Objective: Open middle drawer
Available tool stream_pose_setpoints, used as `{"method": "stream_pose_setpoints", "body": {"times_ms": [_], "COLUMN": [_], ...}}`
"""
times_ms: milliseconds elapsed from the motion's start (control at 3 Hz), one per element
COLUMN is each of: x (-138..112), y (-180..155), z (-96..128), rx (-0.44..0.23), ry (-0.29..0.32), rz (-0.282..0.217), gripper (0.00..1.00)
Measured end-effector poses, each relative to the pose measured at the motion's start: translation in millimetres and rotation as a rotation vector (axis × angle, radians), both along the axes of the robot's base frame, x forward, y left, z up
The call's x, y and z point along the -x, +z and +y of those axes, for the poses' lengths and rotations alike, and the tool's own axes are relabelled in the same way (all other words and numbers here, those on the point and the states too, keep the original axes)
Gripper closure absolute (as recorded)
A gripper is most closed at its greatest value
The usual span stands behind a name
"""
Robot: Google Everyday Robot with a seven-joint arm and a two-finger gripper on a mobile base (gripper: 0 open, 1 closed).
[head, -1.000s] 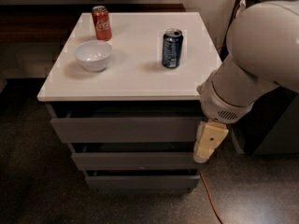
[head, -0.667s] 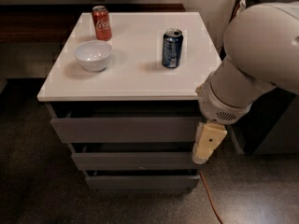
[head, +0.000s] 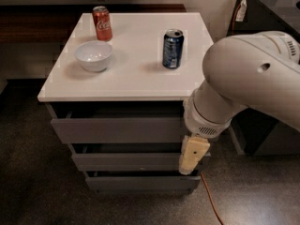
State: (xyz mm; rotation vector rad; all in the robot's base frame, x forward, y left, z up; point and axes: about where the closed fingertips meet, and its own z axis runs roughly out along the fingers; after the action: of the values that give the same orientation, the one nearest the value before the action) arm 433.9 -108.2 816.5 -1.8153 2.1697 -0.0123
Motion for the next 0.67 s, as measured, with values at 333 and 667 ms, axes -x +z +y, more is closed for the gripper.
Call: {"method": "stream_pose_setpoints", "body": {"times_ms": [333,667], "x": [-0.7,3.1], "y": [-19.6,-43.3], "z": [11.0,28.0], "rx": [-0.024,-0.053], "ry": [0.003,0.040], "rz": [0.010,0.022], "gripper": [0.00,0.00]}}
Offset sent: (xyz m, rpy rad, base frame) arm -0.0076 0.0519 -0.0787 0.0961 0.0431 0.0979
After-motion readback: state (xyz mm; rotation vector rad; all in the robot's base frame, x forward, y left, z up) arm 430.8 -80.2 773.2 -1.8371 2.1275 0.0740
